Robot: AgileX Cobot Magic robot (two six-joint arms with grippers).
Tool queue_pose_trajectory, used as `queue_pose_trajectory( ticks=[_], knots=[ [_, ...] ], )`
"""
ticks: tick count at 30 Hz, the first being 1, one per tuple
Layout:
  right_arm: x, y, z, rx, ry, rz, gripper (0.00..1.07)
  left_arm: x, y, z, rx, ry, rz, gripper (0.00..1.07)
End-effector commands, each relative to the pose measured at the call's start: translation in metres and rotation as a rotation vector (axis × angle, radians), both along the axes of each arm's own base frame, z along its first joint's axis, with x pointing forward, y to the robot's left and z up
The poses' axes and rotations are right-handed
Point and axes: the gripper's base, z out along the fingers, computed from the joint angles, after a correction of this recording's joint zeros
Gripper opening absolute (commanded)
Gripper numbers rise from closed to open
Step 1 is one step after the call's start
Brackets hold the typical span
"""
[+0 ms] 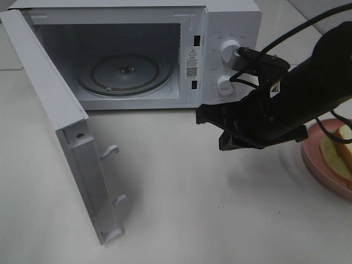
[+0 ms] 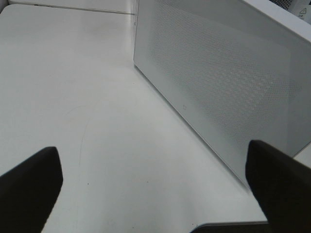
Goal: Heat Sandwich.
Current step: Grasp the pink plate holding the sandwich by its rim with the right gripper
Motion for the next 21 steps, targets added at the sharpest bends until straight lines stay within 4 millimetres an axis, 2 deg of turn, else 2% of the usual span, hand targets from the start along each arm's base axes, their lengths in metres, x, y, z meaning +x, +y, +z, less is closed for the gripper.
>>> queue_pose_trajectory(
  ticks=[1,6,14,17,18,19,21],
  knots=[
    [-0.004,-0.002,0.006,-0.081,0.011,0.149,0.02,-0.001,0.0,-0.001,-0.003,-0.004,-0.002,0.97],
    [-0.008,-0.006,0.011,-0.197,0.04,0.319,0.03,-0.001,0.0,-0.001,-0.003,-0.004,-0.002,0.97],
    [-0.01,-0.015,0.02,-0.332,0.13,0.398,0.09,-0.001,0.0,-0.001,-0.003,-0.004,-0.002,0.97],
    [-0.008,-0.018,0.024,-0.368,0.135,0.407,0.17,-0.001,0.0,-0.001,-0.003,-0.004,-0.002,0.97],
    [-0.005,-0.024,0.026,-0.371,0.145,0.386,0.27,-0.001,0.0,-0.001,-0.003,-0.004,-0.002,0.97],
    [-0.005,-0.024,0.026,-0.371,0.145,0.386,0.27,-0.001,0.0,-0.001,-0.003,-0.004,-0.002,0.97],
    [-0.001,-0.03,0.026,-0.37,0.148,0.362,0.41,-0.001,0.0,-0.001,-0.003,-0.004,-0.002,0.97]
  ],
)
